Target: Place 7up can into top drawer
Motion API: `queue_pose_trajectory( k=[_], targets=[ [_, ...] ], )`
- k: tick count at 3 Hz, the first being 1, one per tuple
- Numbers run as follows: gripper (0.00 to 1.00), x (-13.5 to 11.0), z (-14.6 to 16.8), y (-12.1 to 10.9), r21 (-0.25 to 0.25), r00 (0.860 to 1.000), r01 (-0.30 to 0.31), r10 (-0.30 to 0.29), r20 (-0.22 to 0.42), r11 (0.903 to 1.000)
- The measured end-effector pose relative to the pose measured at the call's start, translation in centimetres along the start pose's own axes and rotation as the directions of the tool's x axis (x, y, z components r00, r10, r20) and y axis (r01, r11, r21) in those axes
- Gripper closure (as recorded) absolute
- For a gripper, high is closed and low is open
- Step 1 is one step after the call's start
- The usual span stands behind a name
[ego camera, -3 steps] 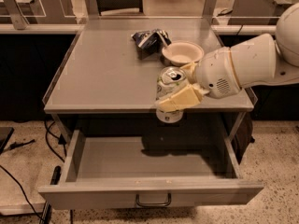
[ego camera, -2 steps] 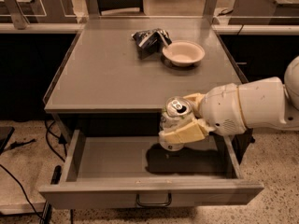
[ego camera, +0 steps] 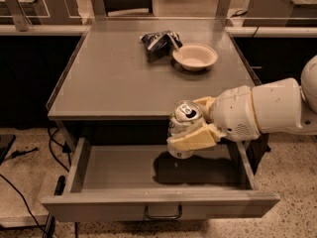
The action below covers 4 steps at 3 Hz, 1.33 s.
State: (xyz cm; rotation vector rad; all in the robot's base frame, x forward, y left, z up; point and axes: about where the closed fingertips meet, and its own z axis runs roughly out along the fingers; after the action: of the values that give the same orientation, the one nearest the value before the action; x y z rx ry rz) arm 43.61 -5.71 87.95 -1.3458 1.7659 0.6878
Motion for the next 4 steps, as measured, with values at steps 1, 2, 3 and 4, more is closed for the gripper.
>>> queue_pose_trajectory(
  k=[1, 2, 3, 4],
  targets=[
    [1.00, 2.7, 0.9, -0.1, 0.024, 0.999, 0.051, -0.051, -0.019, 0.9984],
    [1.00, 6.6, 2.4, -0.2, 0.049, 0.996, 0.091, -0.090, -0.020, 0.9946],
    [1.00, 9.9, 4.2, 0.0, 0.053, 0.995, 0.101, -0.101, 0.008, 0.9935],
    [1.00, 13.6, 7.0, 0.5, 0.020, 0.996, 0.079, -0.080, 0.039, 0.9967]
  ],
)
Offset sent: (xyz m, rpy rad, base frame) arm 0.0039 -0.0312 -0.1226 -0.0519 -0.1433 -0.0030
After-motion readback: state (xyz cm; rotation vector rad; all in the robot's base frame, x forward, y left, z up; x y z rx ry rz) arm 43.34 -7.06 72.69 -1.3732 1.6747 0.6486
